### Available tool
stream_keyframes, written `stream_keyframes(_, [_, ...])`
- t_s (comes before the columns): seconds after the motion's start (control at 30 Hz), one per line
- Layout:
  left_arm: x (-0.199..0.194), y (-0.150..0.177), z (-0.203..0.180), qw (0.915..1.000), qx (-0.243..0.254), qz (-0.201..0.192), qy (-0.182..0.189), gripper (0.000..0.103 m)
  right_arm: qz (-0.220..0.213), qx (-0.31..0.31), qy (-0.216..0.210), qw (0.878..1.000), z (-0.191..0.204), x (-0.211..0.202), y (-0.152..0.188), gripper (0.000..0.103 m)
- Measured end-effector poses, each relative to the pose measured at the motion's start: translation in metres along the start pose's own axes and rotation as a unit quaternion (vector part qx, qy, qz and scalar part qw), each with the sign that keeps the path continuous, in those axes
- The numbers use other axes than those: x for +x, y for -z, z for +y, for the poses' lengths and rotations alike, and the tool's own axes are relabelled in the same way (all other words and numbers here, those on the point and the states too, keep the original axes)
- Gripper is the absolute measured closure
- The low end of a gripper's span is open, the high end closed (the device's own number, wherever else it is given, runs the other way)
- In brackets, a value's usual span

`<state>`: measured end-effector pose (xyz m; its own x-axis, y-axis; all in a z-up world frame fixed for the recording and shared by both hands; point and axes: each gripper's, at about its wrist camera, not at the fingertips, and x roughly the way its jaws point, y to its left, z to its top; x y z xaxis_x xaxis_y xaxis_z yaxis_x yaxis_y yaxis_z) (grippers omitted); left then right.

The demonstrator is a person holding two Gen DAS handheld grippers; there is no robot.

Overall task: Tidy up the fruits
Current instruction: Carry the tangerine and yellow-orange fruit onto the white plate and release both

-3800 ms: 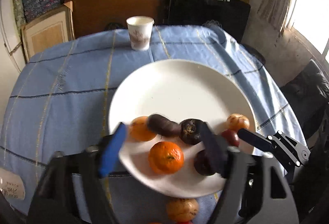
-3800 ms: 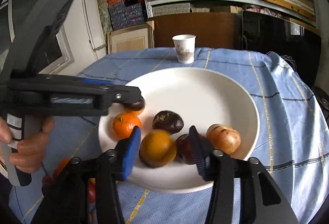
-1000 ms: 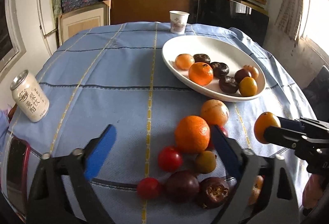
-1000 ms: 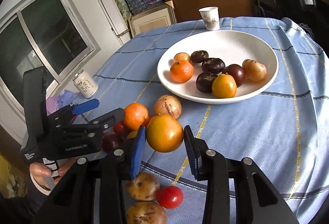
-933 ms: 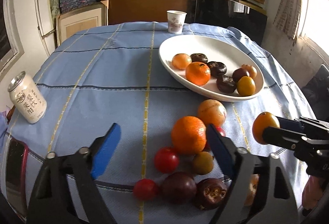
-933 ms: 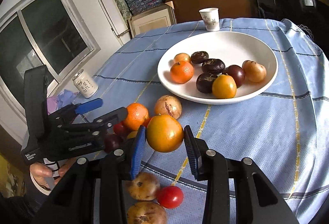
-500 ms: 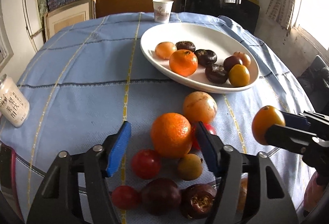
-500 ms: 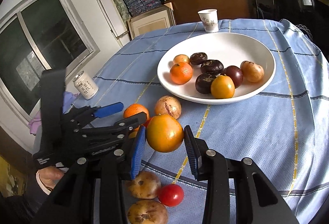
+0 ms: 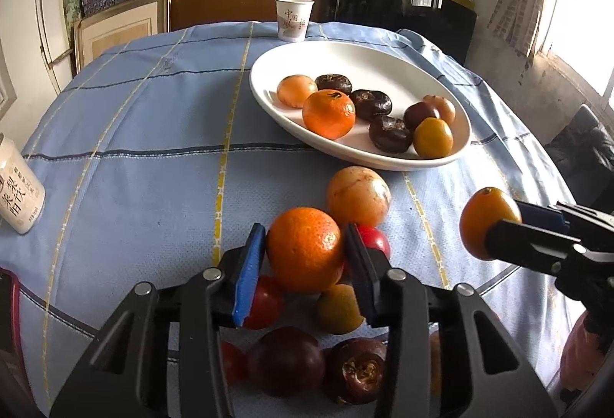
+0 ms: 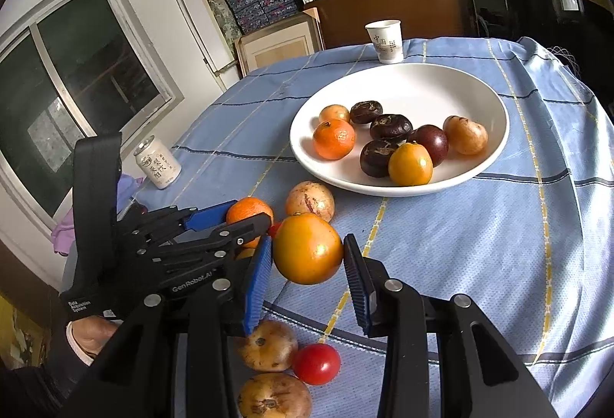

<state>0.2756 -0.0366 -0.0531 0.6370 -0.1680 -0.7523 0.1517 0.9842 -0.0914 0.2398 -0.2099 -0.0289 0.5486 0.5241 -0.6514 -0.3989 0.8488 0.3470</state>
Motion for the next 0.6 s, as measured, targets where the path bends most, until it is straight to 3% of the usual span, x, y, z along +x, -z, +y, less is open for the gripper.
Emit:
stream_keyframes(0.2, [-0.019, 0.000, 0.006, 0.9993, -0.016, -0.032, 0.001, 0.062, -0.009, 0.003, 0.003, 1.000, -0.003, -0.003, -0.001, 0.065])
stream_keyframes(0.3, [-0.033, -0.007, 0.009, 0.9975, -0.030, -0.060, 0.021, 0.062, -0.028, -0.002, 0.016, 0.999, -0.005, -0.006, -0.006, 0.065])
stream_keyframes(0.47, [-0.035, -0.038, 0.000, 0.9960, -0.023, -0.082, 0.026, 0.062, -0.123, -0.017, 0.075, 0.989, -0.015, -0.016, -0.022, 0.065])
stream_keyframes(0.6, [-0.014, -0.073, -0.011, 0.9956, -0.025, -0.073, 0.052, 0.062, -0.138, 0.011, 0.103, 0.985, -0.042, -0.005, -0.040, 0.065])
